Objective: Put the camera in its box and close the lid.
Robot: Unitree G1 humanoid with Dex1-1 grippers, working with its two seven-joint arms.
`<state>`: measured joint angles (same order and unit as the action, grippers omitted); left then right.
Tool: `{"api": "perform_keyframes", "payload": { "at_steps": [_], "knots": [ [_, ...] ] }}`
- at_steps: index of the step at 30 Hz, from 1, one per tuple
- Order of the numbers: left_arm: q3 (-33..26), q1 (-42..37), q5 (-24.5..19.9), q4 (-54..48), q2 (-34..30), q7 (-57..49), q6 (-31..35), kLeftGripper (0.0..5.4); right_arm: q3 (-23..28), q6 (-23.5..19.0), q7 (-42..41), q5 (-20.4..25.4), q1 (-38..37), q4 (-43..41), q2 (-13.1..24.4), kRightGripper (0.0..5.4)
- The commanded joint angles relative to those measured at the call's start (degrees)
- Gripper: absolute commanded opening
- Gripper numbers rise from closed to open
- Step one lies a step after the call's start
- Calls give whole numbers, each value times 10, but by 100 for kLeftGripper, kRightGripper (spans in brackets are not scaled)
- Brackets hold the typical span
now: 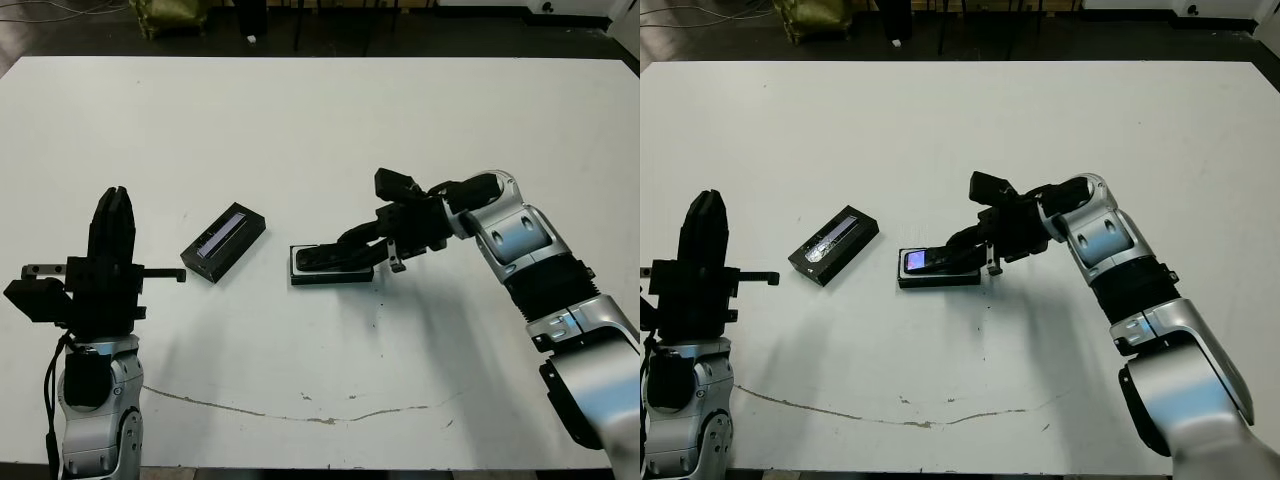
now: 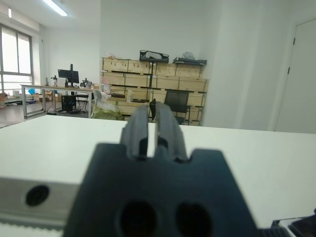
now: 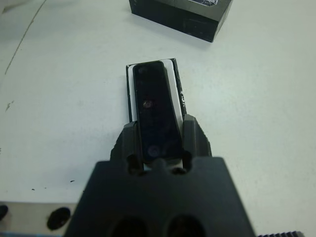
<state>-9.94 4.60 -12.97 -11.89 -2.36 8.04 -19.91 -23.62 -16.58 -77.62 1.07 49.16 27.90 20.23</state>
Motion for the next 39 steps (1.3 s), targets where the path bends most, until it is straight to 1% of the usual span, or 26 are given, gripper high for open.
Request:
{"api": "perform_keyframes", "payload": {
  "at_steps": [1,4,9,13,16,19,23,25,28,30,33,39],
  "knots": [
    [0,8,1,7,-1,0,2,0,-7,-4,2,-5,-8,0,-3,38],
    [1,11,-1,3,-1,-1,9,0,-6,-2,1,-1,-9,2,-6,38],
    [2,11,-2,0,1,-2,10,0,-10,-11,2,-3,-8,-2,-10,38],
    [2,10,-2,3,1,0,4,0,-14,-2,1,-6,-8,0,-10,38],
    [2,9,-11,4,-1,5,7,0,-14,-1,0,-3,-8,3,-12,38],
    [2,9,-5,8,0,4,-1,0,-19,-11,2,-6,-8,-2,-12,38],
    [2,9,-11,7,-1,7,1,0,-19,0,13,-8,-17,-19,-12,38],
    [2,9,-7,9,-1,6,-3,0,-18,1,17,-10,-20,-27,-10,38],
    [2,9,-12,6,-1,7,5,0,-17,-8,18,-11,-20,-36,-7,95],
    [3,12,-14,-1,-1,4,16,0,-15,-9,20,-12,-20,-40,-5,144],
    [3,10,-8,2,-1,4,11,0,-13,-4,26,-17,-22,-49,2,209],
    [3,10,-9,3,0,4,13,0,-7,-17,28,-12,-28,-70,12,342]
  ]
}}
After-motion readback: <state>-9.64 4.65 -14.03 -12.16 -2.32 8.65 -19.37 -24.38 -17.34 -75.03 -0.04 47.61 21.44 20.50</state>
